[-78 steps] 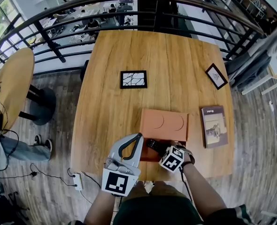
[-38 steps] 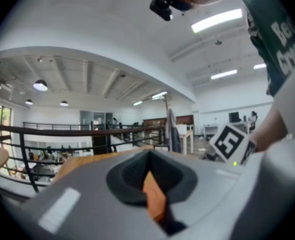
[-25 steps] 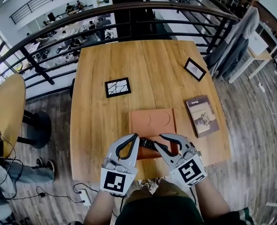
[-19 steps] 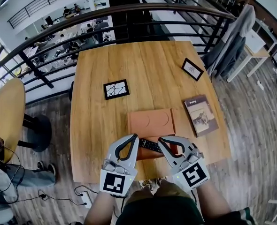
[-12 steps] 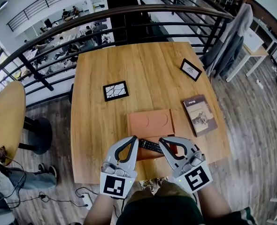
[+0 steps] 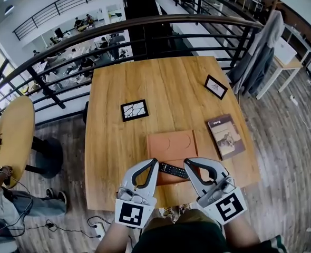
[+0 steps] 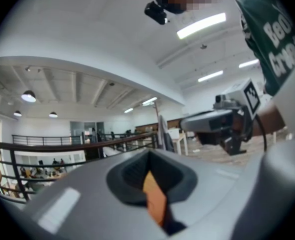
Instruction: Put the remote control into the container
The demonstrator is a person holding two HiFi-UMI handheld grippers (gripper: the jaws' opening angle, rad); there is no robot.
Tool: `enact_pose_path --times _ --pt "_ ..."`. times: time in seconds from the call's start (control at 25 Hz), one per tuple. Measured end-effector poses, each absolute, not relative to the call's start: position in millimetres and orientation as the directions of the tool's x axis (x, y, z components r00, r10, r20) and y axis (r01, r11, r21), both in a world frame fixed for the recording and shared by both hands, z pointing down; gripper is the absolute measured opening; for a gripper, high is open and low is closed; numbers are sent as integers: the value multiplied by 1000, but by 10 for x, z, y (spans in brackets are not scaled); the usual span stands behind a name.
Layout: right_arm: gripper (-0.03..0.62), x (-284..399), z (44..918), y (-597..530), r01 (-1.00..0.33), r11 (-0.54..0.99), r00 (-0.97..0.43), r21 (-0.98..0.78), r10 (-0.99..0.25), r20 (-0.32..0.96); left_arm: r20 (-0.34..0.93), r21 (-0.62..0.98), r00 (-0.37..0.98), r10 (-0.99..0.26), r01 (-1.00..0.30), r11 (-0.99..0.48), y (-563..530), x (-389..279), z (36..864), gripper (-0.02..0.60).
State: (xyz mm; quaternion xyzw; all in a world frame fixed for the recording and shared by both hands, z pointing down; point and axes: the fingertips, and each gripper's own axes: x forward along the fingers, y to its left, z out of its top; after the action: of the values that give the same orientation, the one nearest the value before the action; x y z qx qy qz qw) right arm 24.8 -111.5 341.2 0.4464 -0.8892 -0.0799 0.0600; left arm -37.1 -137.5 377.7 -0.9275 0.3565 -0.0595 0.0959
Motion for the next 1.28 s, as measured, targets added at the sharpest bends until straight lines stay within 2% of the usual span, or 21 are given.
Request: enact_pose_path --times 0.44,1.28 --pt "17 438 3063 -1137 -789 586 -603 184 -797 -44 -31 -80 725 -688 -688 -722 -1346 -300 3317 -2" --pt "17 531 2724 -1158 -756 627 -651 186 -749 -122 -70 -142 670 -739 -740 -657 -1264 -113 2827 -1"
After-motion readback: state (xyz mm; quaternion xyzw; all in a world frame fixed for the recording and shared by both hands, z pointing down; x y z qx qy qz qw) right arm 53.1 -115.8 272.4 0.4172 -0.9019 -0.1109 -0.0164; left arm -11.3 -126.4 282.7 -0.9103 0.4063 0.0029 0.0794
